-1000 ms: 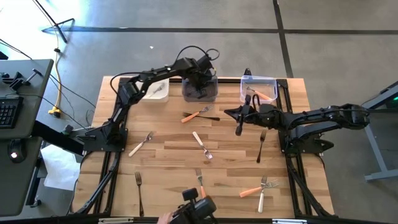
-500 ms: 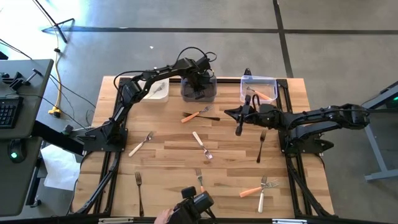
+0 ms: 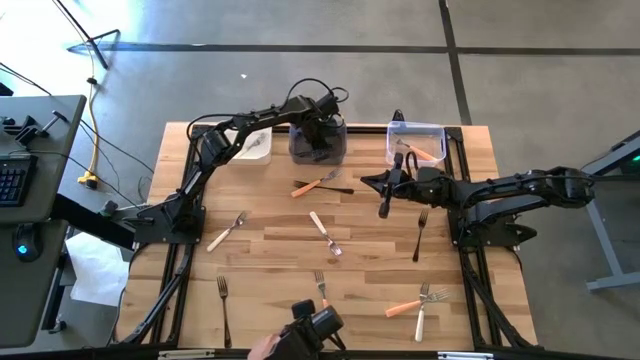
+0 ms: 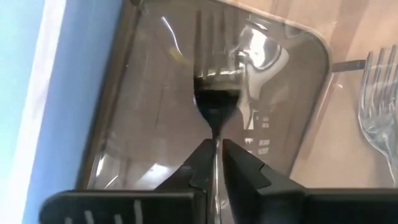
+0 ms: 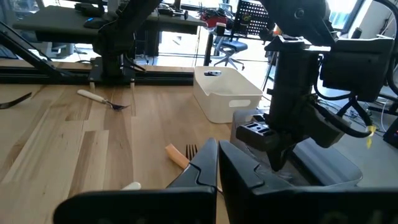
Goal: Sort silverware by color (type)
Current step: Put the white fork into the white bin
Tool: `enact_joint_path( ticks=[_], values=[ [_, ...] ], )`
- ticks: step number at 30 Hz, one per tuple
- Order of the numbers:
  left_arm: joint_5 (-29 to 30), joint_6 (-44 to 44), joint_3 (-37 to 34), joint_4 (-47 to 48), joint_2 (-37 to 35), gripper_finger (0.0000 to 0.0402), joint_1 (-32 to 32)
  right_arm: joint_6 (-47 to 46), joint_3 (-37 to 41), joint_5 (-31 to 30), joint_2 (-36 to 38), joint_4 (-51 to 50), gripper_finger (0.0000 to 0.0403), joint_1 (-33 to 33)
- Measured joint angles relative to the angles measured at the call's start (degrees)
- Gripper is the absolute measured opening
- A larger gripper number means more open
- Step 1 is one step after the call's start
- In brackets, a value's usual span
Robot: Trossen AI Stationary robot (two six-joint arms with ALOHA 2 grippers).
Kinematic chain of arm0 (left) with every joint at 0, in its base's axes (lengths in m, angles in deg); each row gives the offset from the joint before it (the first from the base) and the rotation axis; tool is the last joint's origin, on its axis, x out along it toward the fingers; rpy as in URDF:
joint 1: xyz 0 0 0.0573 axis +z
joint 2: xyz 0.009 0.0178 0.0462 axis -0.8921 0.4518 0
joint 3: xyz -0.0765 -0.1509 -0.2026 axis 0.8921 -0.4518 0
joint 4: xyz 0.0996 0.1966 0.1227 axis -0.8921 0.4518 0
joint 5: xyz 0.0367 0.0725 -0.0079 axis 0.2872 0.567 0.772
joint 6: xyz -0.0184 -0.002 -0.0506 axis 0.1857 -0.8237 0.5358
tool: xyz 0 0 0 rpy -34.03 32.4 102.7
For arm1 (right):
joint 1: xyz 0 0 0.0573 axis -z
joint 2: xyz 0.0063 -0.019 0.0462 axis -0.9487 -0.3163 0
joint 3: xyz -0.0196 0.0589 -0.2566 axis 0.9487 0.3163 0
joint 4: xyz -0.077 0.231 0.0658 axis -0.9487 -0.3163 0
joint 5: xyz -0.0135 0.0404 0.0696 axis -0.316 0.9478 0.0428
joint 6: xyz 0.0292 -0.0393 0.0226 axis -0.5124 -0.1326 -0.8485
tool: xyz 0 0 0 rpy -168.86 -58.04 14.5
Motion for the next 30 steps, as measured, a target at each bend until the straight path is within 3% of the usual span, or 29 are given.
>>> enact_joint_path(
  ticks=[10,16,22,30],
  values=[
    [0.3,1.6,0.1,0.8,-0.1,0.0114,0.0,0.1,0.0,0.0,0.0,0.0,0.0,0.0],
    [2.4,1.7,5.7,6.2,-0.2,0.0144,-0.7,0.1,0.0,0.0,0.0,0.0,0.0,0.0],
    [3.2,6.1,9.4,7.8,-1.3,0.0131,-2.0,-0.9,0.0,0.4,0.0,-0.2,0.0,0.0],
    [3.8,8.0,9.4,-0.6,-4.5,0.0069,-4.6,-2.5,0.0,0.0,0.0,-5.3,0.0,-0.1]
  ],
)
